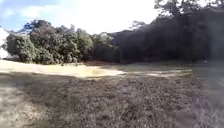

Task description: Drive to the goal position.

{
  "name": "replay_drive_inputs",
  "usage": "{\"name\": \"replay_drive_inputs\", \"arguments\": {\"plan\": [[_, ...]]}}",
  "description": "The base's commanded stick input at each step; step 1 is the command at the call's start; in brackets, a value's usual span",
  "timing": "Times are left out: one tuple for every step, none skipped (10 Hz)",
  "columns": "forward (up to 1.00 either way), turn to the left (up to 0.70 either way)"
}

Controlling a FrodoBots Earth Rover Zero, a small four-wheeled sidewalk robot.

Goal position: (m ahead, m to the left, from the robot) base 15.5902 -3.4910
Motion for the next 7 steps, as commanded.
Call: {"name": "replay_drive_inputs", "arguments": {"plan": [[0.7, 0.35], [0.7, 0.24], [0.7, 0.02], [0.7, 0.0], [0.7, 0.0], [0.7, 0.0], [0.7, 0.0]]}}
